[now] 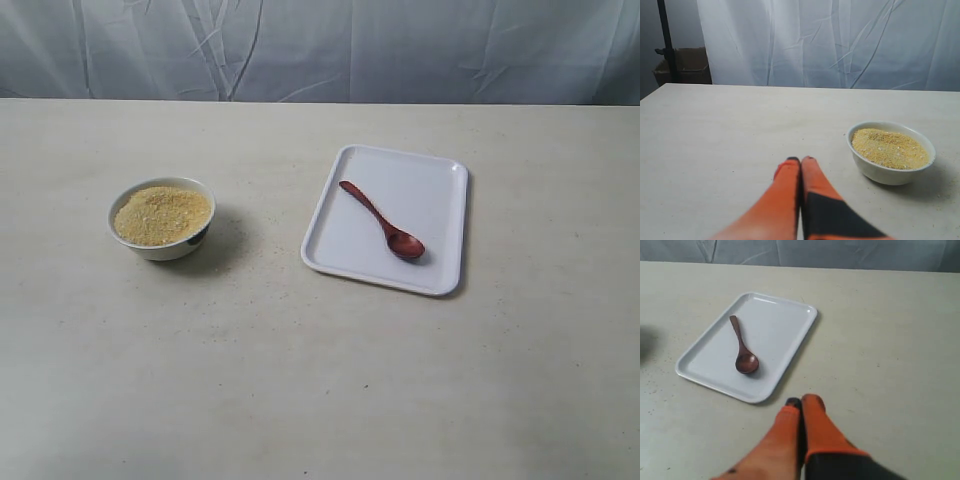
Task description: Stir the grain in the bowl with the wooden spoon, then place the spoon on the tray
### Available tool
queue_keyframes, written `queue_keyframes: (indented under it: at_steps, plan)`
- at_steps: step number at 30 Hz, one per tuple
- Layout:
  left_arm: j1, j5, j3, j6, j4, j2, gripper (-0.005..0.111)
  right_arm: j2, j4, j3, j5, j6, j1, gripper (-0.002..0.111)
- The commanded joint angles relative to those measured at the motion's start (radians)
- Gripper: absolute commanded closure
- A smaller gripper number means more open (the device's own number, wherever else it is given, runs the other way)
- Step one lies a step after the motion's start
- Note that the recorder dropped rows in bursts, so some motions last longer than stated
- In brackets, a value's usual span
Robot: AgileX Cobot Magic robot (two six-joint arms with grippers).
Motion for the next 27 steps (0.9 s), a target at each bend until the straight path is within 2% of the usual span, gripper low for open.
queue_keyframes:
  at_steps: [1,3,17,26,27]
  plan:
    - [-0.001,-0.008,0.003,0.000,0.004,-0.005,0.107,-0.048,0.014,0.003,0.003,0.000,-0.057,0.108]
    - [-0.001,-0.008,0.003,0.000,0.004,-0.005,0.107,-0.075,0.014,0.003,0.003,0.000,-0.086,0.108]
    - [-0.001,-0.008,0.003,0.000,0.004,-0.005,0.107,-0.156,0.015,0.035,0.002,0.000,-0.084,0.108]
    - [-0.001,-0.008,0.003,0.000,0.004,-0.005,0.107,-0.393,0.011,0.257,-0.090,0.000,-0.084,0.108]
    - [-0.001,-0.008,0.003,0.000,0.004,-0.005,0.107,-0.411,0.011,0.285,-0.148,0.000,-0.084,0.108]
